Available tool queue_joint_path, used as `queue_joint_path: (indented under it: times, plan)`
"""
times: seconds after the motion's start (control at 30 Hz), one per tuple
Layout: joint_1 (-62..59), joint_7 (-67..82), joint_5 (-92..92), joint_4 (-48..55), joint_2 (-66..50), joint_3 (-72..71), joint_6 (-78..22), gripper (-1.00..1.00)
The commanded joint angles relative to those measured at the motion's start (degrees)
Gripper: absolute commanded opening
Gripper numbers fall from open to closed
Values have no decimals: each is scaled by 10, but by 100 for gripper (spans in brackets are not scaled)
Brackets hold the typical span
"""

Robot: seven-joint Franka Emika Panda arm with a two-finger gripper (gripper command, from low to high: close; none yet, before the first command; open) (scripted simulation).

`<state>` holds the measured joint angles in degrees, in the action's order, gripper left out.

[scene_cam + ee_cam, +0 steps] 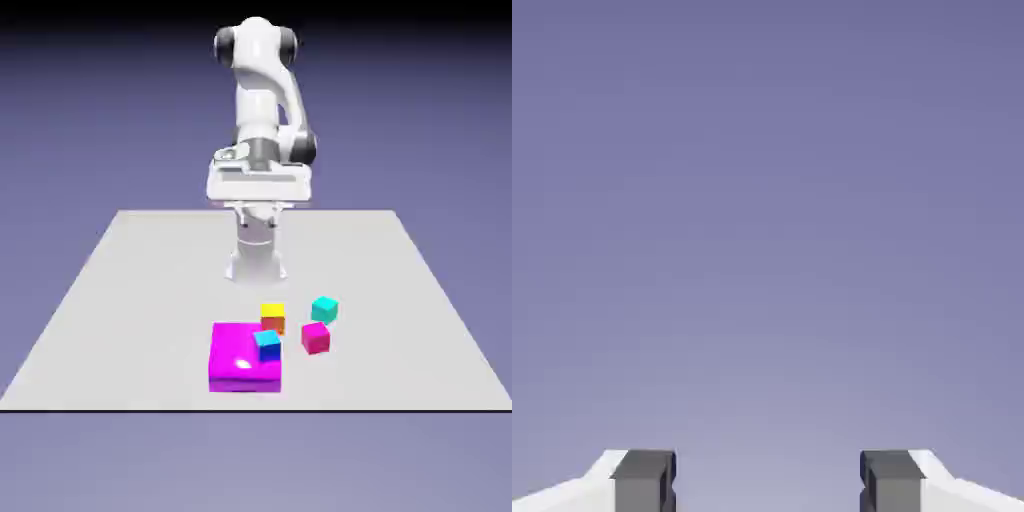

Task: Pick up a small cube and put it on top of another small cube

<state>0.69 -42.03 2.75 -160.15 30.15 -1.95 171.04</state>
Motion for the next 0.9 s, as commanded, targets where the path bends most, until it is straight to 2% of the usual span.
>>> queue_joint_path:
  times: [0.0,0.87]
  plan:
    - [0,4,23,7,-21,-16,-25,0]
    - [0,94,600,186,-546,-426,-648,0]
